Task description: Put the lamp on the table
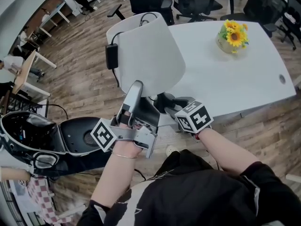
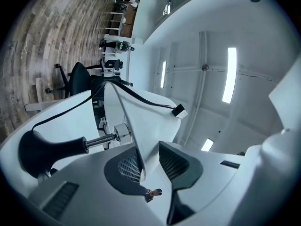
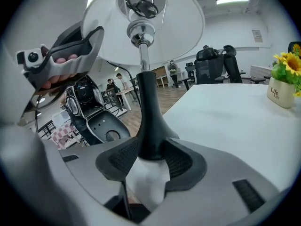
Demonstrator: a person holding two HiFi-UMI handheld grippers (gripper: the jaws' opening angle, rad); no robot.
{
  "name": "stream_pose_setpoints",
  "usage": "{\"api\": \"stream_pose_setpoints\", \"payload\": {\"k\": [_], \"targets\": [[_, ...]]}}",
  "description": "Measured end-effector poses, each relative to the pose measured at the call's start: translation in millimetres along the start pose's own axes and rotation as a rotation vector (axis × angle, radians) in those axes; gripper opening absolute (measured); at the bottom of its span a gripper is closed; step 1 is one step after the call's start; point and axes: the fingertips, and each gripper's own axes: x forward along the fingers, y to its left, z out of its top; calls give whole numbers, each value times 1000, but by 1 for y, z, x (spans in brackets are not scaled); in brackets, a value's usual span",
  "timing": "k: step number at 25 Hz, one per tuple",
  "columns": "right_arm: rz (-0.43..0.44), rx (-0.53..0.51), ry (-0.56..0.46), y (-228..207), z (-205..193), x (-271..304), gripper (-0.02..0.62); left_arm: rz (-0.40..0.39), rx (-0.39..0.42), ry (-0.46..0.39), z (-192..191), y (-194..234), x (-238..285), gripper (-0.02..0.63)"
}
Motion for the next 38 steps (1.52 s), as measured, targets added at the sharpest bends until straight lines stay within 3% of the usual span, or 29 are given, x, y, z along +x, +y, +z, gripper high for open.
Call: {"api": "stream_pose_setpoints", "payload": {"k": [2,4,8,12,19,27,38], "targets": [[-1,14,-9,1,0,-4,170,2,-9,-12,1,1,-1,94],[-14,28,-40,1,3,-12,109,1,-10,-15,0,1,-3,94],[-3,100,-152,5,17,-39,31,-1,-5,2,-6,-1,-7,94],[9,196,-241,5,29,-70,28,8,1,17,-13,-3,-10,98],[-6,213,-301,11,32,-114,28,17,9,13,-19,-5,-17,104],[25,212,-328,31,22,-145,23,16,21,11,-23,-8,-23,106],[-39,264,-302,13,-12,-172,23,28,37,6,-26,-9,-24,109]]}}
